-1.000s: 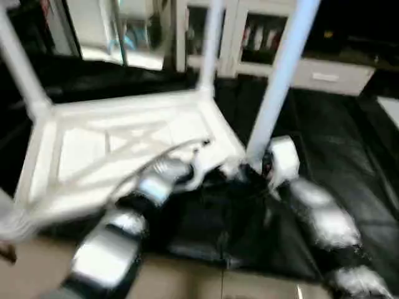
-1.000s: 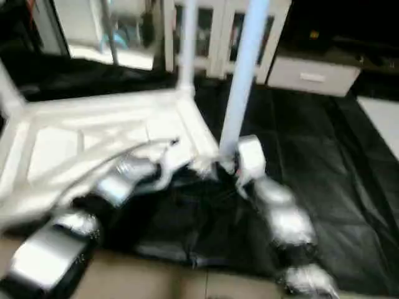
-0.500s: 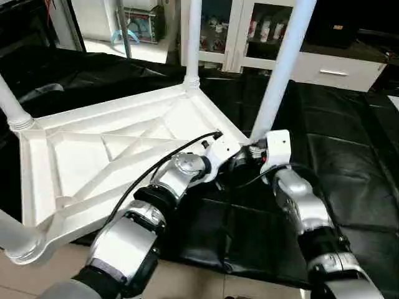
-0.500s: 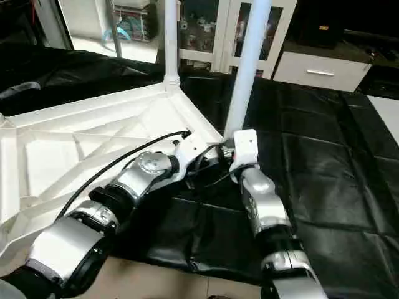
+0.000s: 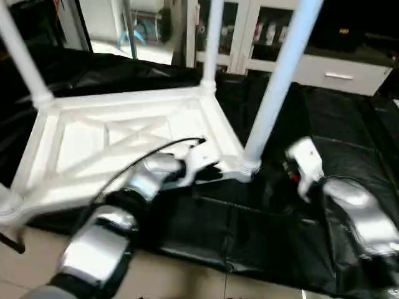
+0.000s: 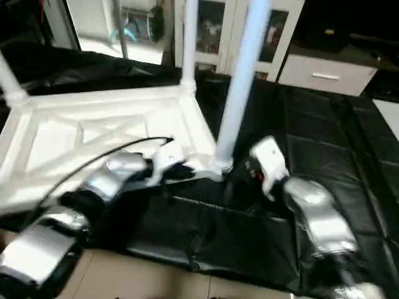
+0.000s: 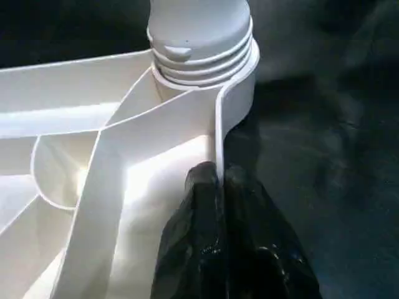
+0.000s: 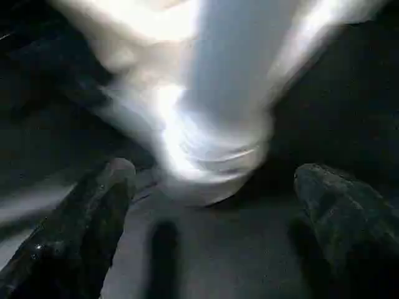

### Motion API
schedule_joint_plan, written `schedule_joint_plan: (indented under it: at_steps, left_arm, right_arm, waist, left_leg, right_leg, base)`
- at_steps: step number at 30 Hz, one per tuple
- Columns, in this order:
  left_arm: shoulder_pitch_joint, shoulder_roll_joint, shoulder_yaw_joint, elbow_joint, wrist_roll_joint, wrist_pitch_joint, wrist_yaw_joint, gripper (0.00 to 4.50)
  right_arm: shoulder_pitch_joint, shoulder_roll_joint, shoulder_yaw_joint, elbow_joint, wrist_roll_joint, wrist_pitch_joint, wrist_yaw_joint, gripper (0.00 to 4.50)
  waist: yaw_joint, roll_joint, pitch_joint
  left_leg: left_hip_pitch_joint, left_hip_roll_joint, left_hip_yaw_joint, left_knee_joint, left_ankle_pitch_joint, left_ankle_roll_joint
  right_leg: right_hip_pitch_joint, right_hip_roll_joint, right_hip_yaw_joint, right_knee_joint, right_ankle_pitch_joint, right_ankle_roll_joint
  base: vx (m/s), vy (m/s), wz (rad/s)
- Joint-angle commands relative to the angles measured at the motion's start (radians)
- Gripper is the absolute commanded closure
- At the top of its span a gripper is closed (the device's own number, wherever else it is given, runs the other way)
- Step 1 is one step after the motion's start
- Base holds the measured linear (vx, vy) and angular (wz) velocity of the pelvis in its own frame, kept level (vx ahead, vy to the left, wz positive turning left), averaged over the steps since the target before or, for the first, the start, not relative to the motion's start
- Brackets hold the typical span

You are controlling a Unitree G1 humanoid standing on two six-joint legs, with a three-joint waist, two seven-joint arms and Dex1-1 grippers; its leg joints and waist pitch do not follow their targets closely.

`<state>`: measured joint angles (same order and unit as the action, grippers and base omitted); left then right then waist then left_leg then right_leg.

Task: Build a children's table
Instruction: Rotate leg to tighten

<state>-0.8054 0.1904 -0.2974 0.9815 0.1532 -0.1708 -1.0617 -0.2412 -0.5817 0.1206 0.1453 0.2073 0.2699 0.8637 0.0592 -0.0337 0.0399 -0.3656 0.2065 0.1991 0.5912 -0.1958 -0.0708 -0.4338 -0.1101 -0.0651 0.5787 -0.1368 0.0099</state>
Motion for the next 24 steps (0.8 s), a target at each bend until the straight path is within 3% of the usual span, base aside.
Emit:
schedule_joint_plan:
  at_steps: [1,6,8,9,10,16,17,24]
  left_arm:
    - [0.046,0.019,-0.05,-0.038,-0.016,-0.011,-0.185,4.5]
    - [0.092,0.053,-0.082,-0.157,-0.068,0.047,-0.365,4.5]
    - [0.098,0.053,-0.088,-0.174,-0.07,0.052,-0.372,4.5]
    - [0.098,0.052,-0.089,-0.175,-0.068,0.049,-0.367,4.5]
    - [0.099,0.051,-0.09,-0.181,-0.067,0.046,-0.365,4.5]
    - [0.11,0.054,-0.091,-0.221,-0.064,0.069,-0.37,4.5]
    - [0.113,0.056,-0.092,-0.229,-0.065,0.075,-0.372,4.5]
    - [0.117,0.063,-0.099,-0.244,-0.066,0.085,-0.373,4.5]
  right_arm:
    - [0.016,-0.051,0.026,-0.05,0.021,0.017,0.108,0.07]
    - [0.027,-0.079,0.047,-0.097,0.064,0.044,0.216,0.07]
    - [0.023,-0.075,0.051,-0.105,0.068,0.044,0.222,0.07]
    - [0.02,-0.072,0.054,-0.108,0.072,0.044,0.227,0.07]
    - [0.017,-0.071,0.057,-0.113,0.076,0.046,0.23,0.07]
    - [0.001,-0.073,0.094,-0.107,0.065,0.049,0.283,0.07]
    - [-0.002,-0.073,0.098,-0.102,0.065,0.049,0.294,0.34]
    - [-0.031,-0.062,0.115,-0.056,0.055,0.033,0.312,0.9]
  waist:
    - [0.007,-0.018,-0.058]
    - [0.013,-0.015,-0.059]
    - [0.024,-0.012,-0.059]
    - [0.027,-0.019,-0.059]
    - [0.031,-0.015,-0.057]
    - [0.03,-0.017,-0.06]
    - [0.031,-0.018,-0.06]
    - [0.03,-0.018,-0.061]
  left_leg:
    - [0.004,0.026,-0.007,-0.069,-0.233,0.107]
    - [0.016,0.03,-0.003,-0.069,-0.254,0.086]
    - [0.016,0.032,-0.002,-0.07,-0.239,0.08]
    - [0.016,0.031,0.0,-0.069,-0.237,0.08]
    - [0.018,0.032,0.0,-0.071,-0.243,0.076]
    - [0.011,0.028,-0.005,-0.072,-0.242,0.057]
    - [0.01,0.028,-0.004,-0.071,-0.231,0.06]
    - [0.01,0.027,-0.003,-0.068,-0.206,0.07]
  right_leg:
    - [0.063,-0.032,0.031,-0.058,-0.259,-0.221]
    - [0.054,-0.032,0.033,-0.056,-0.256,-0.242]
    - [0.055,-0.032,0.034,-0.052,-0.237,-0.244]
    - [0.054,-0.031,0.034,-0.051,-0.232,-0.243]
    - [0.053,-0.032,0.035,-0.052,-0.239,-0.242]
    - [0.06,-0.035,0.034,-0.052,-0.269,-0.211]
    - [0.06,-0.035,0.034,-0.052,-0.259,-0.211]
    - [0.061,-0.034,0.033,-0.048,-0.232,-0.227]
  base:
    - [0.0,0.0,0.0]
    - [0.0,0.0,0.0]
    - [0.0,0.0,0.0]
    - [0.0,0.0,0.0]
    - [0.0,0.0,0.0]
    - [0.0,0.0,0.0]
    - [0.0,0.0,0.0]
    - [0.0,0.0,0.0]
